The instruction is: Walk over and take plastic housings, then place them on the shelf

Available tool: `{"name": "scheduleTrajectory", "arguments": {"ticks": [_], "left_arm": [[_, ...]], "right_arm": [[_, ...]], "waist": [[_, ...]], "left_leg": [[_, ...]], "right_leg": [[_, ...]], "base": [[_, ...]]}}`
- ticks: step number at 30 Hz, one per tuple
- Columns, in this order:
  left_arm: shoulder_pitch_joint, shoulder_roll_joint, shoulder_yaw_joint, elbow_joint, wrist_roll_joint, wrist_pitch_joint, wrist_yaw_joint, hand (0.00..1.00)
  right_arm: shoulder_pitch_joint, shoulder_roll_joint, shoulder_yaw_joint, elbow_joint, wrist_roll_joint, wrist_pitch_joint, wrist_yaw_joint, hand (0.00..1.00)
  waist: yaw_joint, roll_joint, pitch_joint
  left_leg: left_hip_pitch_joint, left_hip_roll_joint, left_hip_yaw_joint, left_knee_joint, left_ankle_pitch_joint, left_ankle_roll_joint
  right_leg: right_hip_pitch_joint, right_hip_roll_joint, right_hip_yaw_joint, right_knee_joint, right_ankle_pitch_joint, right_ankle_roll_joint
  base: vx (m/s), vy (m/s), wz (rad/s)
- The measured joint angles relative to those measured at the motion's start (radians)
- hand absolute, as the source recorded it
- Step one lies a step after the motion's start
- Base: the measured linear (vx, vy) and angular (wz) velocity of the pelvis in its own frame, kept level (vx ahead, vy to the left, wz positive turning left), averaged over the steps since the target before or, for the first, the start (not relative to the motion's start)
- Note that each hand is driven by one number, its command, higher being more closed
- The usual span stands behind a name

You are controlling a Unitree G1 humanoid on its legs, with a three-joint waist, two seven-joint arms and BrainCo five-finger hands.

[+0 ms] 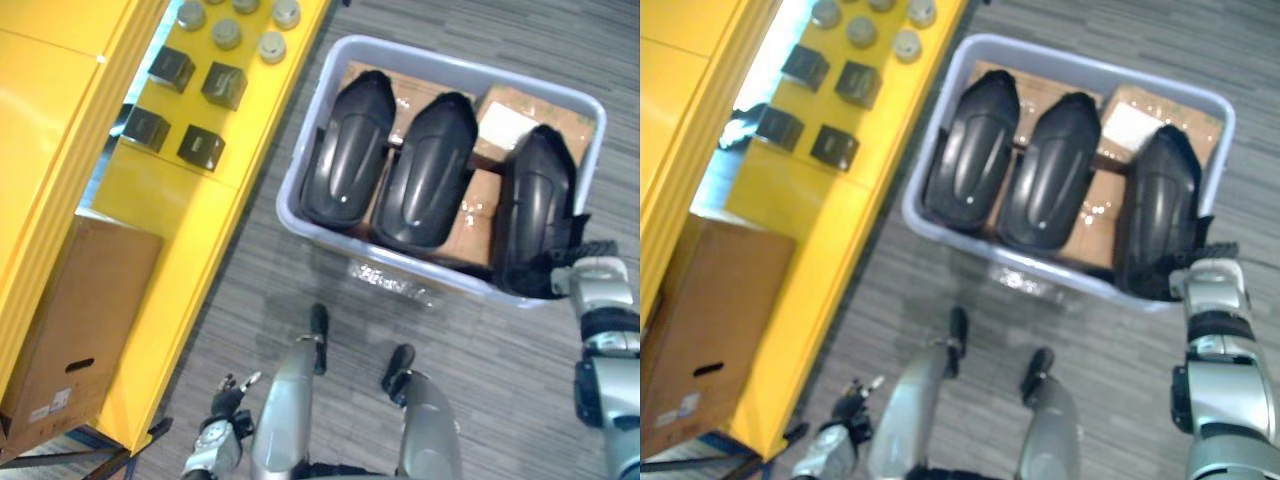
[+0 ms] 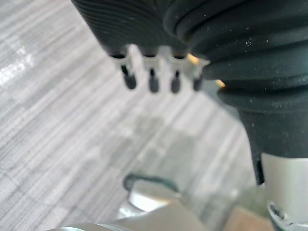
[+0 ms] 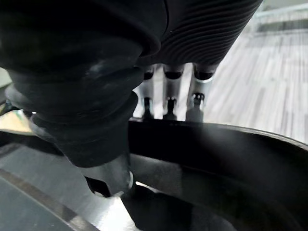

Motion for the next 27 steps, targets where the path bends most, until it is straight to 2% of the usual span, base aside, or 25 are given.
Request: {"name": "scheduleTrajectory", "arguments": {"ticks": [6,8,10,15,18,21,24,26,27], "left_arm": [[-0.002,0.000,-0.002,0.000,0.000,0.007,-0.005,0.00],[-0.002,0.000,-0.002,-0.001,0.000,0.007,-0.005,0.00],[-0.003,0.000,0.002,-0.001,-0.017,0.007,-0.003,0.00],[-0.021,-0.020,0.037,-0.003,-0.198,0.028,0.003,0.00],[-0.028,-0.032,0.075,-0.027,-0.290,0.027,0.003,0.00],[-0.026,-0.029,0.128,-0.067,-0.387,0.027,0.008,0.00],[-0.025,-0.023,0.202,-0.117,-0.506,0.031,0.010,0.00],[-0.016,-0.015,0.235,-0.153,-0.545,0.030,0.021,0.00],[-0.004,-0.003,0.243,-0.185,-0.553,0.028,0.044,0.00]], "right_arm": [[0.001,0.014,0.002,-0.004,-0.071,-0.001,-0.002,1.00],[0.004,0.019,0.004,-0.009,-0.087,-0.008,-0.026,1.00],[0.017,0.031,0.028,-0.025,-0.087,-0.035,-0.087,1.00],[0.050,0.076,0.022,-0.097,-0.077,-0.081,-0.240,1.00],[0.060,0.089,0.019,-0.173,-0.113,-0.083,-0.291,1.00],[0.083,0.090,0.018,-0.255,-0.157,-0.077,-0.306,1.00],[0.126,0.100,-0.015,-0.363,-0.170,-0.067,-0.312,1.00],[0.155,0.116,-0.054,-0.420,-0.180,-0.053,-0.333,1.00],[0.180,0.129,-0.078,-0.468,-0.190,-0.040,-0.346,1.00]], "waist": [[0.001,0.000,0.000],[0.001,0.000,0.000],[0.001,0.000,0.000],[0.001,0.000,0.000],[-0.001,-0.002,0.000],[0.000,-0.007,0.001],[-0.002,-0.033,0.006],[-0.002,-0.066,0.004],[-0.004,-0.093,0.004]], "left_leg": [[-0.003,-0.006,-0.011,0.003,0.002,-0.002],[-0.003,-0.006,-0.012,0.004,0.002,-0.002],[-0.003,-0.007,-0.011,0.006,0.003,-0.002],[-0.001,-0.007,-0.012,0.010,0.004,-0.001],[0.016,-0.008,-0.010,0.000,0.009,-0.001],[0.065,-0.011,-0.011,-0.026,0.013,-0.005],[0.129,-0.015,-0.016,-0.069,0.021,-0.014],[0.168,-0.016,-0.019,-0.099,0.027,-0.020],[0.198,-0.018,-0.019,-0.123,0.031,-0.024]], "right_leg": [[0.000,-0.004,-0.004,0.014,-0.006,0.000],[0.000,-0.005,-0.004,0.017,-0.007,0.000],[-0.001,-0.007,-0.004,0.022,-0.008,0.000],[-0.001,-0.009,-0.004,0.031,-0.012,-0.001],[0.012,-0.009,-0.003,0.031,-0.012,0.000],[0.061,-0.007,-0.007,0.014,-0.012,0.000],[0.125,-0.002,-0.021,-0.020,-0.012,0.001],[0.163,0.003,-0.028,-0.047,-0.012,0.001],[0.194,0.005,-0.034,-0.068,-0.011,0.002]], "base": [[0.00,-0.010,0.05],[0.00,0.000,0.00],[0.00,0.000,0.00],[0.00,0.000,0.00],[0.00,0.000,0.00],[0.03,-0.034,0.05],[0.04,-0.036,0.08],[0.06,-0.048,0.09],[0.10,-0.051,0.10]]}}
